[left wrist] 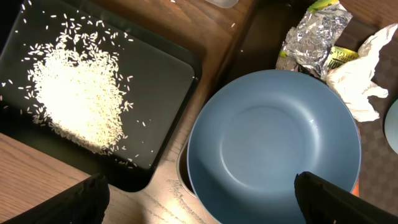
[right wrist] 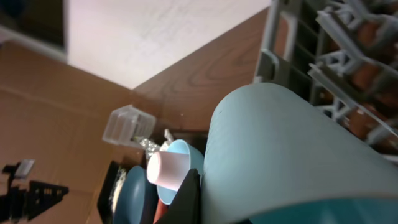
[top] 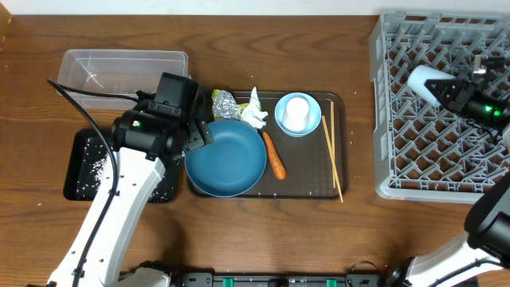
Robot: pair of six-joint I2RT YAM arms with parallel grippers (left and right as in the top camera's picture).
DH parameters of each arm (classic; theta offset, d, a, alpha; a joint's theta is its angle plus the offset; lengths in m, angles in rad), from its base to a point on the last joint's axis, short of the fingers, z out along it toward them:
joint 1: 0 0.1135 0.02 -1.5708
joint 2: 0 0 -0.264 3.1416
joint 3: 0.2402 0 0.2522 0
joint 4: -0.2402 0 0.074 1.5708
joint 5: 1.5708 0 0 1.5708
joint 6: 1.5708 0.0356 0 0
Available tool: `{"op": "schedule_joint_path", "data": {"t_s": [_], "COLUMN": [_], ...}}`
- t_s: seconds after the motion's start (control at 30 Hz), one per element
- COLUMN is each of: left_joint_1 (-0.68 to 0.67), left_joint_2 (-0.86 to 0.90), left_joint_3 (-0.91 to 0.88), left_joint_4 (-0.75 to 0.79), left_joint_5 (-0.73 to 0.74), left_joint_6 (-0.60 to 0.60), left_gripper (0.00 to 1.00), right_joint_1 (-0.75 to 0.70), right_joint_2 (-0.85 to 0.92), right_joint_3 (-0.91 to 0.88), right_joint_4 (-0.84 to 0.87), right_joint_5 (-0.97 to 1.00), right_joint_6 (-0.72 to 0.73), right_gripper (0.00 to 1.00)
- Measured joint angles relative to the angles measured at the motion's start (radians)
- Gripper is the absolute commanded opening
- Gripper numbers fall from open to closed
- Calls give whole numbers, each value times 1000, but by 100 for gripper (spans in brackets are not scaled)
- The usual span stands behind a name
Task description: Sort waste into correct bins and load items into the dishwasher rack
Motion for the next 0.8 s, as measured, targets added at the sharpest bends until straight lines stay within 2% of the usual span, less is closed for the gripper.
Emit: {"op": "schedule_joint_path", "data": {"t_s": [0.63,0.8], "left_joint_1": [0,0], "left_joint_2": [0,0], "left_joint_3": [0,0], "left_joint_4": [0,0], "left_joint_5": [0,0], "left_joint_6": [0,0], "left_gripper": [98,98], "right_joint_1": [-16,-49], "right_joint_2": [77,99], "right_joint_3": [0,0], "right_joint_4": [-19,-17], "right_joint_5": [-17,-77], "right_joint_6": [-19,-22], "right_gripper": [1,1]}}
